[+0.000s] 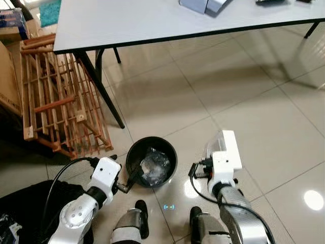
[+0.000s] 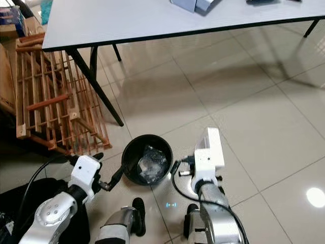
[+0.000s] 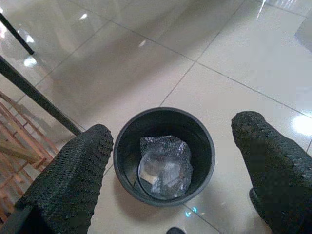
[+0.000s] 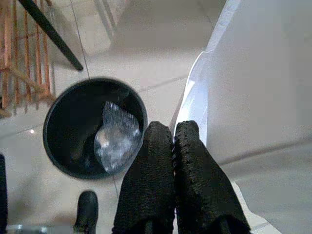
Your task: Picking trash to rubbish bin
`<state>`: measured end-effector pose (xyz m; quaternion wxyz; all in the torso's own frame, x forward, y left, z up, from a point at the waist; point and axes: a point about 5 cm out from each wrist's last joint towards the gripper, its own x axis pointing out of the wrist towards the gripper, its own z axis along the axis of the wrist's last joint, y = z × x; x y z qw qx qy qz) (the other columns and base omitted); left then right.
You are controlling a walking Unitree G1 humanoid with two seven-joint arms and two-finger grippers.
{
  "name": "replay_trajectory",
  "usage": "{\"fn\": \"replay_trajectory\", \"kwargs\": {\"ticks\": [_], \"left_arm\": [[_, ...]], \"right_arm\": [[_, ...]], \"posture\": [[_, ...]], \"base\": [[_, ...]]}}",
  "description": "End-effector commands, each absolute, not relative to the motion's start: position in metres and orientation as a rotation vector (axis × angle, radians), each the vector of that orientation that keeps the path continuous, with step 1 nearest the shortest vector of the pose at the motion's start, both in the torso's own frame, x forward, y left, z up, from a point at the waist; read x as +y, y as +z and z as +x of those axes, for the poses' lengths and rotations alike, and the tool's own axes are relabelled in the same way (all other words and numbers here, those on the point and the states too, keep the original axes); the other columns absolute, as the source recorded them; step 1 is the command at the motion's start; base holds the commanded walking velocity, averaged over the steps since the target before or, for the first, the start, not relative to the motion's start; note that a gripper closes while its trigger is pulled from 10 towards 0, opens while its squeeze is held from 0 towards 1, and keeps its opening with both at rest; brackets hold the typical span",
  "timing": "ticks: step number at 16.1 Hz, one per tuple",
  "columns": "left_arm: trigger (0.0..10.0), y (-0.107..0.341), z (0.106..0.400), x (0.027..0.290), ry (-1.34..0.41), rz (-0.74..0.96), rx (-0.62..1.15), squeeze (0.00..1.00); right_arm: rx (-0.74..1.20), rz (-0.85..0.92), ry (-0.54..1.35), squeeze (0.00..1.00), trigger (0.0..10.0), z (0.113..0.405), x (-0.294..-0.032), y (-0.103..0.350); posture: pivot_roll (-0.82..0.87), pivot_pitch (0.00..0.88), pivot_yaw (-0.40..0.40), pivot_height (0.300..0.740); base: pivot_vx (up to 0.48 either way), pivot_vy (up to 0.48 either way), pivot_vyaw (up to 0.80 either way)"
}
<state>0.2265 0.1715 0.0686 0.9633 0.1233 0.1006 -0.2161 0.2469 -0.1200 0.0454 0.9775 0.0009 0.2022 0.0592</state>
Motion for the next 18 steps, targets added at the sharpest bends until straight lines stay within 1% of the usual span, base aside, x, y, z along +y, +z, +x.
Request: {"fn": "replay_trajectory", "kwargs": {"ticks": [1, 6, 18], "left_arm": [[10.0, 0.0648, 0.2191, 0.1746, -0.446, 0.245, 0.238, 0.0], [10.0, 0.063, 0.2116, 0.1746, -0.466, 0.249, 0.26, 0.0], [10.0, 0.0627, 0.2114, 0.1745, -0.466, 0.256, 0.269, 0.0]], "right_arm": [[0.44, 0.017, 0.13, 0.0, 10.0, 0.2386, -0.1151, 0.0384], [0.463, 0.021, 0.134, 0.0, 10.0, 0.2303, -0.1125, 0.0334], [0.475, 0.021, 0.135, 0.0, 10.0, 0.2305, -0.1129, 0.0312]], "posture": [[0.06, 0.409, 0.069, 0.74], [0.06, 0.423, 0.075, 0.74], [0.06, 0.42, 0.073, 0.74]], "base": [[0.0, 0.0, 0.0], [0.0, 0.0, 0.0], [0.0, 0.0, 0.0]]}}
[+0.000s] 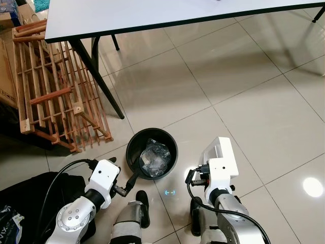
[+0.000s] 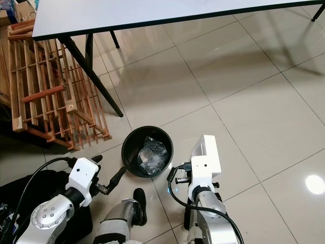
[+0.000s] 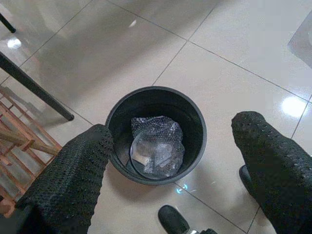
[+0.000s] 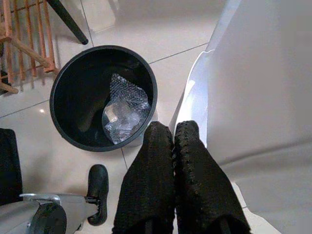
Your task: Picking trash to rubbish bin
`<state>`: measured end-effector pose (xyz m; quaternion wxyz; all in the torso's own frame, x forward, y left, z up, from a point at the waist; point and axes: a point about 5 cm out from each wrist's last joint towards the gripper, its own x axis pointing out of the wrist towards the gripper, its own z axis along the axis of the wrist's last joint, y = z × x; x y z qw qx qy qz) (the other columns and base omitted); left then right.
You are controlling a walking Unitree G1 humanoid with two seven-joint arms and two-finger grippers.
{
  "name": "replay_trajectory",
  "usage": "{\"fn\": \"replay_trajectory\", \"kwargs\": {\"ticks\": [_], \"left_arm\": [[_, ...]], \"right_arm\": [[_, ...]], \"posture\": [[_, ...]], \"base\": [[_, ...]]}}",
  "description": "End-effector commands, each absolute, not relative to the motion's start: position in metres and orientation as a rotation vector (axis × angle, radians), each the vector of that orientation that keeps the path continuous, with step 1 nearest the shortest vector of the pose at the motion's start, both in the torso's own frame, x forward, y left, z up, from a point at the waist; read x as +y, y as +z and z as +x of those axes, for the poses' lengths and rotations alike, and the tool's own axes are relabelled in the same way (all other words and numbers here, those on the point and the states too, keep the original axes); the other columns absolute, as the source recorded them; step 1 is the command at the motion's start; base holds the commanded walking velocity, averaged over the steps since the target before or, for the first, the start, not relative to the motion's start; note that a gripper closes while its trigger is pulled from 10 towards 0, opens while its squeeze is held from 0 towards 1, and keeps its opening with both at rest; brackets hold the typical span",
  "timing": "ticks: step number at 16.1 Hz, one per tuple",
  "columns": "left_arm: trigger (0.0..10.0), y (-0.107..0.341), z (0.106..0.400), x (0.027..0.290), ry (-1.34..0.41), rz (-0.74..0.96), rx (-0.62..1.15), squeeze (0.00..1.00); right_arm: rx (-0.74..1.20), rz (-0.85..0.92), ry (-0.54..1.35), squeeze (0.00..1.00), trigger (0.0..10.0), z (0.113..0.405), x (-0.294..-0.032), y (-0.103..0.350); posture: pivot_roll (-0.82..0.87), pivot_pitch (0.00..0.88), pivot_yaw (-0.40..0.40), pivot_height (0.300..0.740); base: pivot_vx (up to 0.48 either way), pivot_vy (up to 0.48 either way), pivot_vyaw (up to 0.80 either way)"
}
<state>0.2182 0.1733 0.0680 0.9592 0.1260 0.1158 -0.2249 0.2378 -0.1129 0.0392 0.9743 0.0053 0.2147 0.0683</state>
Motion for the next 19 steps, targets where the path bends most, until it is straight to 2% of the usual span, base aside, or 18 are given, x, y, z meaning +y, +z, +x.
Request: {"fn": "replay_trajectory", "kwargs": {"ticks": [1, 13, 19], "left_arm": [[10.0, 0.0629, 0.2115, 0.175, -0.466, 0.256, 0.269, 0.0], [10.0, 0.0616, 0.211, 0.1762, -0.469, 0.264, 0.277, 0.0], [10.0, 0.0612, 0.2117, 0.1767, -0.471, 0.268, 0.278, 0.0]], "right_arm": [[0.476, 0.023, 0.135, 0.0, 10.0, 0.2305, -0.1126, 0.0312], [0.486, 0.024, 0.13, 0.0, 10.0, 0.23, -0.1128, 0.0283], [0.488, 0.024, 0.129, 0.0, 10.0, 0.2301, -0.1123, 0.0274]], "posture": [[0.06, 0.421, 0.074, 0.74], [0.07, 0.421, 0.079, 0.74], [0.07, 0.416, 0.083, 0.685]], "base": [[0.0, 0.0, 0.0], [0.0, 0.0, 0.0], [0.0, 0.0, 0.0]]}}
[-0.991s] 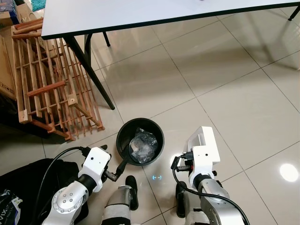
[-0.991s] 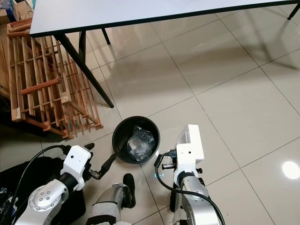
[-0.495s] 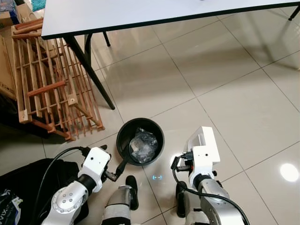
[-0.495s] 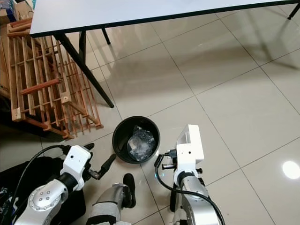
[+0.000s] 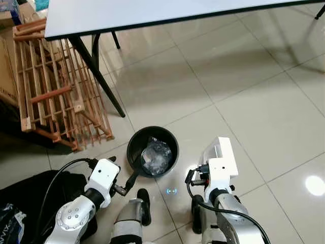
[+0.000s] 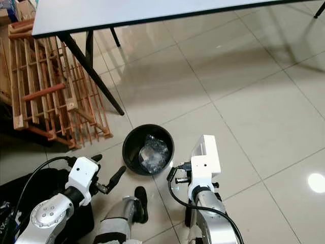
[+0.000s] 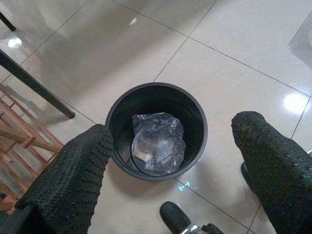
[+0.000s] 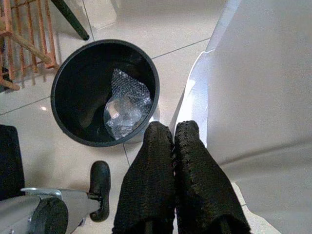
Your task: Picking trash to rubbish bin
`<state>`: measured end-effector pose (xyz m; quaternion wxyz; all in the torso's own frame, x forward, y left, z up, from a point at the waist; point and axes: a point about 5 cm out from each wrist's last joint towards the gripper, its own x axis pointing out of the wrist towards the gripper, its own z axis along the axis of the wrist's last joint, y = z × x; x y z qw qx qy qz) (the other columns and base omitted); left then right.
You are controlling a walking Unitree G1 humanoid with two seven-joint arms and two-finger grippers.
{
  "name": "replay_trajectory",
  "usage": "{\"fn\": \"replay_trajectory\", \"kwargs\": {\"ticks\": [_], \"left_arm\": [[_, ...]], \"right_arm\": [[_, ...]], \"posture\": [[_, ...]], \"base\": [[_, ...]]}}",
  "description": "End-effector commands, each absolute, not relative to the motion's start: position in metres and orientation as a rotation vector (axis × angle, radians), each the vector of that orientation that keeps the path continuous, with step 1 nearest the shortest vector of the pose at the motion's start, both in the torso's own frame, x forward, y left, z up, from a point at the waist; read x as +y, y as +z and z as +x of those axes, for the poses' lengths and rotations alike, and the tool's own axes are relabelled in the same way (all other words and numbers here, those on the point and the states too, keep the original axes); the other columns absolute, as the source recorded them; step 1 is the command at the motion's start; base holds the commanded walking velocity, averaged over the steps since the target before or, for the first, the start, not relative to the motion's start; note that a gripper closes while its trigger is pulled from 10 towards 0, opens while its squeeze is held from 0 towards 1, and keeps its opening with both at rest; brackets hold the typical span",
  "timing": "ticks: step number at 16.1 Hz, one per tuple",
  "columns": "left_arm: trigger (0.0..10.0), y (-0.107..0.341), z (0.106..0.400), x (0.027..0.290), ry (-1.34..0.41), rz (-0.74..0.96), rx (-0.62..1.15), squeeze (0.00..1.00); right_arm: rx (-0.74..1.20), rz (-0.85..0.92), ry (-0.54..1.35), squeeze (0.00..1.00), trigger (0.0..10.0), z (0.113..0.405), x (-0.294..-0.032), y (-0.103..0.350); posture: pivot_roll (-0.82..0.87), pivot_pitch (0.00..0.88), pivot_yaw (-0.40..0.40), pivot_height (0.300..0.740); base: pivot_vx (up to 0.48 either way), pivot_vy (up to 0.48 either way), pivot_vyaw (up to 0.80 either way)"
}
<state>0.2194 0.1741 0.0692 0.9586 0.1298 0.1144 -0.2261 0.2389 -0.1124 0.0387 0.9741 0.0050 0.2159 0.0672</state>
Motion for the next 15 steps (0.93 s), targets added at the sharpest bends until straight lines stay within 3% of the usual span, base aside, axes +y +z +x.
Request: {"fn": "replay_trajectory", "kwargs": {"ticks": [1, 11, 15], "left_arm": [[10.0, 0.0612, 0.2119, 0.1768, -0.471, 0.268, 0.278, 0.0], [10.0, 0.0619, 0.2121, 0.1777, -0.479, 0.272, 0.282, 0.0], [10.0, 0.0627, 0.2118, 0.1791, -0.486, 0.276, 0.283, 0.0]], "right_arm": [[0.489, 0.023, 0.129, 0.0, 10.0, 0.2302, -0.1123, 0.0273], [0.492, 0.022, 0.125, 0.0, 10.0, 0.2299, -0.1123, 0.0253], [0.482, 0.029, 0.124, 0.0, 10.0, 0.2303, -0.1116, 0.0258]], "posture": [[0.07, 0.416, 0.083, 0.675], [0.07, 0.415, 0.088, 0.575], [0.08, 0.416, 0.093, 0.565]], "base": [[0.0, 0.0, 0.0], [0.0, 0.0, 0.0], [0.0, 0.0, 0.0]]}}
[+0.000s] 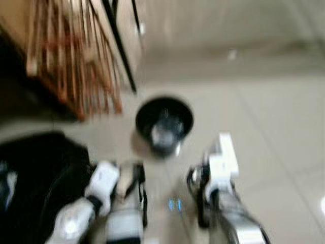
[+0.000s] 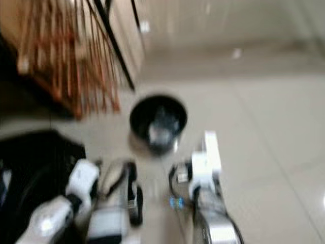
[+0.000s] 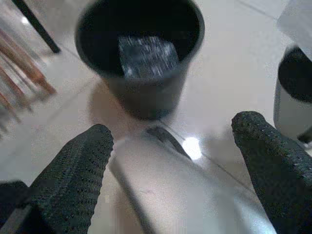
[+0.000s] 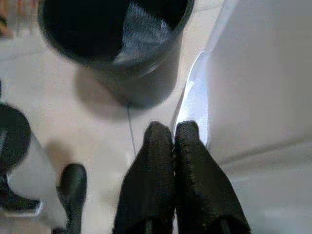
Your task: Picking trash to rubbish bin
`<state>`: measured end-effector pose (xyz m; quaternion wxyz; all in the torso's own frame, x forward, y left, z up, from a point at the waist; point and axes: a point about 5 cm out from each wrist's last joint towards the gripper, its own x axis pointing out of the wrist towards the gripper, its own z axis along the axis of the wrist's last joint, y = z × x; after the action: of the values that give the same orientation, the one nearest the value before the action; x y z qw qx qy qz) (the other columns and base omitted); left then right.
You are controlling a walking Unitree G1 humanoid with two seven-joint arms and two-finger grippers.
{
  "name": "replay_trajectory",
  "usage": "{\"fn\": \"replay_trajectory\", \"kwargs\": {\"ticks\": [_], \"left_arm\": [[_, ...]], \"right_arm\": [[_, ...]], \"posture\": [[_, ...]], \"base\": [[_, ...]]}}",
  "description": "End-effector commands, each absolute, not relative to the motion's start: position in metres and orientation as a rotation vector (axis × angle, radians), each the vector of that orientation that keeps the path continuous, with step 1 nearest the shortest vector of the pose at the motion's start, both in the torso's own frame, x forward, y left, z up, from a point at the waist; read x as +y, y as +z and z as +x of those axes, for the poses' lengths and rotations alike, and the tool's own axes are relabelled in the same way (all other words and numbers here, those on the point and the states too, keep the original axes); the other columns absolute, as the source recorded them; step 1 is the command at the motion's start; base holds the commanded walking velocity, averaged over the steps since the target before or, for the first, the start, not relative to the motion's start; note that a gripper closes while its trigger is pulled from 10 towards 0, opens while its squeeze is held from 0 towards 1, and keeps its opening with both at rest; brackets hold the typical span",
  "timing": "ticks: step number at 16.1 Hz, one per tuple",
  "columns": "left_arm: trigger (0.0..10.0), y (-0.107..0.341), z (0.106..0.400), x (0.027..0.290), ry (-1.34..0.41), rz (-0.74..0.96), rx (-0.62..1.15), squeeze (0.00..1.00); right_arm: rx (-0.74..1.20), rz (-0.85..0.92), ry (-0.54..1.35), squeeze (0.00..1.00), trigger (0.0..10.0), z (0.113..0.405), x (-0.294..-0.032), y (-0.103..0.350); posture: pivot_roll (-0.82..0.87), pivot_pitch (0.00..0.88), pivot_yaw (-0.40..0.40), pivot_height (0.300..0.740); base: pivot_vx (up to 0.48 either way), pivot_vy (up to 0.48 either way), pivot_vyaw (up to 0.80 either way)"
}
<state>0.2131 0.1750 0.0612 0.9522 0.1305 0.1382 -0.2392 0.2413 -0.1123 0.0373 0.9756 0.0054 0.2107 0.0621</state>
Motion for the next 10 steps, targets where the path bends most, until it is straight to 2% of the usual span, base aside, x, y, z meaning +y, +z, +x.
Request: {"fn": "replay_trajectory", "kwargs": {"ticks": [1, 10], "left_arm": [[10.0, 0.0634, 0.2113, 0.1793, -0.493, 0.28, 0.283, 0.0], [10.0, 0.0646, 0.2113, 0.1777, -0.521, 0.294, 0.277, 0.0]], "right_arm": [[0.479, 0.026, 0.124, 0.0, 10.0, 0.2306, -0.1116, 0.0262], [0.457, 0.003, 0.102, 0.0, 10.0, 0.2344, -0.117, 0.0281]], "posture": [[0.08, 0.417, 0.095, 0.565], [0.08, 0.416, 0.095, 0.565]], "base": [[0.0, 0.0, 0.0], [0.0, 0.0, 0.0]]}}
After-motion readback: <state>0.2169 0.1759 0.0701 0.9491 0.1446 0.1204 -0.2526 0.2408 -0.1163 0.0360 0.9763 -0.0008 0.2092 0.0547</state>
